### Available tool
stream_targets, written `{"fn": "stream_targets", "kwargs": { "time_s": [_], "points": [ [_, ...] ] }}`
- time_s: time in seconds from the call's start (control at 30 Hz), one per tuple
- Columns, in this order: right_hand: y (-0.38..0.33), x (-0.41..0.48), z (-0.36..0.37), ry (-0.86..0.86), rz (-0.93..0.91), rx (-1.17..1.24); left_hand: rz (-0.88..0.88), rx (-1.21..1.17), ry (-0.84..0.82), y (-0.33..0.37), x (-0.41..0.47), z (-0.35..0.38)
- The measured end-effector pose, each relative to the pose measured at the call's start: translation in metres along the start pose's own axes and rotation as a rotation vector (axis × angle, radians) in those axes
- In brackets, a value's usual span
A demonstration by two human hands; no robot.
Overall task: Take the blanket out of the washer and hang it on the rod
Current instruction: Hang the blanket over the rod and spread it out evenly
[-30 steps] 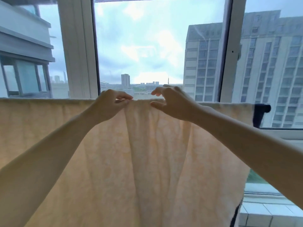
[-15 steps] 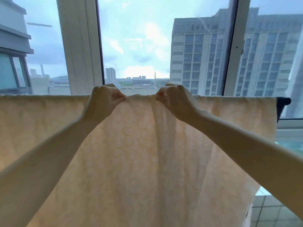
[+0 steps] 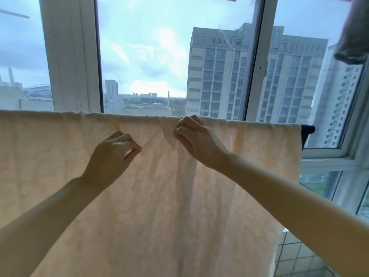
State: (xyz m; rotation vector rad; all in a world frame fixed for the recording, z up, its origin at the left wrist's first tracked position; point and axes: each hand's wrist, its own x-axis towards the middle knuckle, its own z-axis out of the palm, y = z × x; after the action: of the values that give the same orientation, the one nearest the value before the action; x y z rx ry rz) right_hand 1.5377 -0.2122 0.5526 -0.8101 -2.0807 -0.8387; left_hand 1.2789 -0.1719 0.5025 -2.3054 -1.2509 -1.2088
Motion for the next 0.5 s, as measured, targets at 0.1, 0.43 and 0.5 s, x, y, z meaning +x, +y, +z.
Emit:
{"fn": "stream_targets", "kwargs": {
  "time_s": [0.1,0.43,0.5],
  "points": [
    [-0.001,-0.001,-0.003,-0.052,-0.022,-0.019,0.057,-0.014,-0.006,0.008,-0.002,-0.009],
    [-0.004,0.040,-0.009,-0.051,0.181,-0.101,0.045,0.053,0.310,-0.004,0.034,-0.060],
    [-0.003,0.047,-0.004,-0.076,0.210,-0.066,-0.009,0.075,0.273,-0.016,0.038,-0.063]
  ]
}}
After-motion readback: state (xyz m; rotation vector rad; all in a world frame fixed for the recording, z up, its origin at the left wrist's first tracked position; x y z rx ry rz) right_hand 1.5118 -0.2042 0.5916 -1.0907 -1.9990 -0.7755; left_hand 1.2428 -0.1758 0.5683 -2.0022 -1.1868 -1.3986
